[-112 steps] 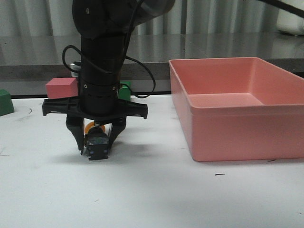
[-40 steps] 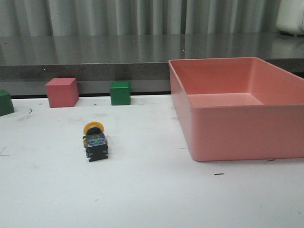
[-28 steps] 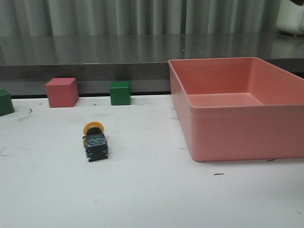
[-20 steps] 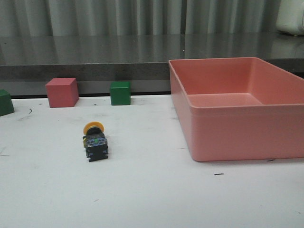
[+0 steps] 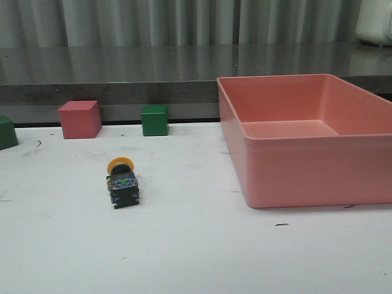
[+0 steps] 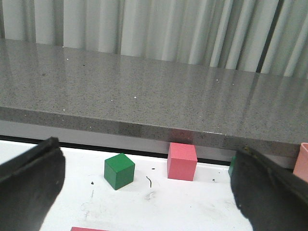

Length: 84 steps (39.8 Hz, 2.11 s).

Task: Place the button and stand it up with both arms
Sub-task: 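Raise the right gripper away from the button, then lower the left gripper over the button and grasp it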

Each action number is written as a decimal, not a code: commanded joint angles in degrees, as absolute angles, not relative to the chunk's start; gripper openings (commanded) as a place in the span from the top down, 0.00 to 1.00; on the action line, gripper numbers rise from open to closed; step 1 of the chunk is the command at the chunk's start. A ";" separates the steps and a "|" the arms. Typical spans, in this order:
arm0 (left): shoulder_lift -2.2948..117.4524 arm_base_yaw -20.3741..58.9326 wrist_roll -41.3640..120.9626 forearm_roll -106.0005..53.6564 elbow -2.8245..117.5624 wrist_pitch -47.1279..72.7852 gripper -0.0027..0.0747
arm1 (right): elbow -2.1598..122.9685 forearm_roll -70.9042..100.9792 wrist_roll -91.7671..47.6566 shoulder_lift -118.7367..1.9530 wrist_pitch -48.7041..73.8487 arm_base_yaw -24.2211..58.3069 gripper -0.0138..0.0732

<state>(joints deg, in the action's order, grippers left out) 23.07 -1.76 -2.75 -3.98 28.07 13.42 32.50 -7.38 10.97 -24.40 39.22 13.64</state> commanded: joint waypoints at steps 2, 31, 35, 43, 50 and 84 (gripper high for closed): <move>23.84 -1.39 -2.89 -4.12 30.10 7.90 0.10 | 29.55 -8.79 10.11 -18.21 30.60 13.18 0.91; 47.12 14.75 3.78 -4.41 42.74 15.77 0.10 | 28.00 -8.79 10.11 -15.46 30.99 13.18 0.91; 52.97 20.64 3.78 -4.41 44.91 15.90 0.10 | 28.00 -8.79 10.11 -15.46 30.99 13.18 0.91; 66.43 29.19 3.55 -4.82 51.54 18.62 0.10 | 28.00 -8.79 10.11 -15.46 30.99 13.18 0.91; 78.24 30.02 -2.31 -8.95 61.09 29.69 0.10 | 28.00 -8.79 10.11 -15.46 30.99 13.18 0.91; 114.94 26.04 -19.48 -5.52 90.16 56.52 0.10 | 28.00 -8.79 10.11 -15.46 30.99 13.18 0.91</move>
